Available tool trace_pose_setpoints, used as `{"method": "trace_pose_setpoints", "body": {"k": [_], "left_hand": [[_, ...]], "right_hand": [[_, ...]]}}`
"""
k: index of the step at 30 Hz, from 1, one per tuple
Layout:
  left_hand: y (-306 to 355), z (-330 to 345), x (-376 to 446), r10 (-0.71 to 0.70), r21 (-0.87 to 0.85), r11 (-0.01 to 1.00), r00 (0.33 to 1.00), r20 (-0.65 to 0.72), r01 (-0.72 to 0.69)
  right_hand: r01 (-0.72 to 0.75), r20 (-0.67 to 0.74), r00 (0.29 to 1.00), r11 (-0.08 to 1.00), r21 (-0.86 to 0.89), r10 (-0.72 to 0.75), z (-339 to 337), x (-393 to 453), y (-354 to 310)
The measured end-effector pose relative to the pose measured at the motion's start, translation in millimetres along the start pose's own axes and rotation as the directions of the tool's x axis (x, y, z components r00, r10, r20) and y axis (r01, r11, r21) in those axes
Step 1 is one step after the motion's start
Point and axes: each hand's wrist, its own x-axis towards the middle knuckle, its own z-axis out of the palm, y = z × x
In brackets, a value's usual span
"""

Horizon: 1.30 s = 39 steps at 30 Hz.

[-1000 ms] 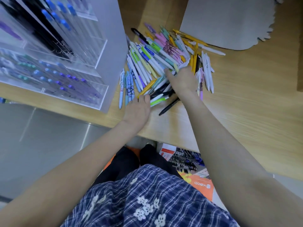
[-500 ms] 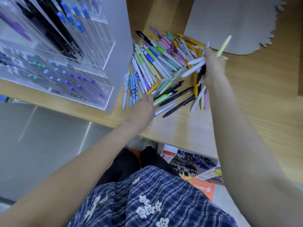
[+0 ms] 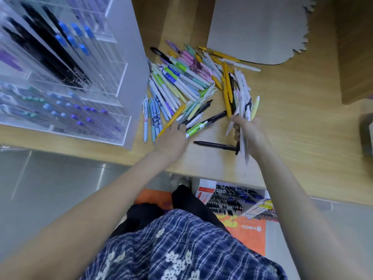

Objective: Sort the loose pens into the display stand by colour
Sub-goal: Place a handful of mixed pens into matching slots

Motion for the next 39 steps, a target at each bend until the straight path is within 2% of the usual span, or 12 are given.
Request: {"method": "trace_pose_setpoints", "body": {"k": [2, 4, 8, 10, 13, 15, 18, 21, 25, 29, 32, 39], "left_hand": [[-9.1, -12.6, -10.5, -0.003, -0.236, 0.972, 1.000, 0.017, 0.007], [-19.7, -29.7, -26.4, -0.007, -0.591, 0.805, 0.997, 0.075, 0.050], [-45.6, -58.4, -64.0, -0.004, -0.870, 0.483, 0.994, 0.111, 0.099], [-65.4, -68.1, -81.0, 0.019, -0.919, 0.377, 0.991, 0.130, 0.113], [-101.5, -82.3, -106.3, 0.099, -0.943, 0.325, 0.989, 0.106, 0.068], [-128.8, -93.6, -127.2, 0.154, -0.951, 0.310, 0.986, 0.066, 0.015], [-171.0, -115.3, -159.6, 0.168, -0.935, 0.350, 0.986, -0.001, -0.061], [-209.9, -139.0, -183.4, 0.156, -0.897, 0.428, 0.987, -0.045, -0.108], [-252.0, -163.2, -199.6, 0.121, -0.894, 0.434, 0.991, -0.066, -0.112], [-287.1, -190.4, -192.9, 0.006, -0.954, 0.281, 0.995, -0.105, -0.102], [-312.2, -210.3, -180.2, -0.130, -0.958, 0.261, 0.979, -0.160, -0.122], [-347.4, -277.5, -143.8, -0.303, -0.911, 0.148, 0.860, -0.412, -0.384]], "right_hand": [[0.080, 0.007, 0.997, 0.949, -0.305, -0.082, 13.0, -6.5, 11.8], [0.165, 0.019, 0.982, 0.816, -0.554, -0.186, 26.1, -9.7, 25.1], [0.222, -0.067, 0.925, 0.674, -0.704, -0.374, 42.9, -18.2, 17.8], [0.253, -0.115, 0.917, 0.780, -0.573, -0.381, 56.0, -39.1, -1.9], [0.287, -0.064, 0.955, 0.956, -0.060, -0.290, 93.4, -98.5, -29.9], [0.261, 0.076, 0.955, 0.934, 0.245, -0.287, 133.8, -142.4, -45.0], [0.254, 0.227, 0.904, 0.881, 0.398, -0.363, 195.4, -193.0, -64.0], [0.257, 0.260, 0.890, 0.882, 0.396, -0.375, 236.2, -218.6, -83.4], [0.369, 0.223, 0.894, 0.921, 0.124, -0.389, 270.9, -231.3, -108.2], [0.426, 0.096, 0.884, 0.873, 0.236, -0.458, 288.4, -228.9, -133.1], [0.486, 0.007, 0.866, 0.844, 0.229, -0.500, 301.1, -217.7, -148.9], [0.600, 0.138, 0.779, 0.791, 0.119, -0.612, 341.1, -210.3, -198.0]]}}
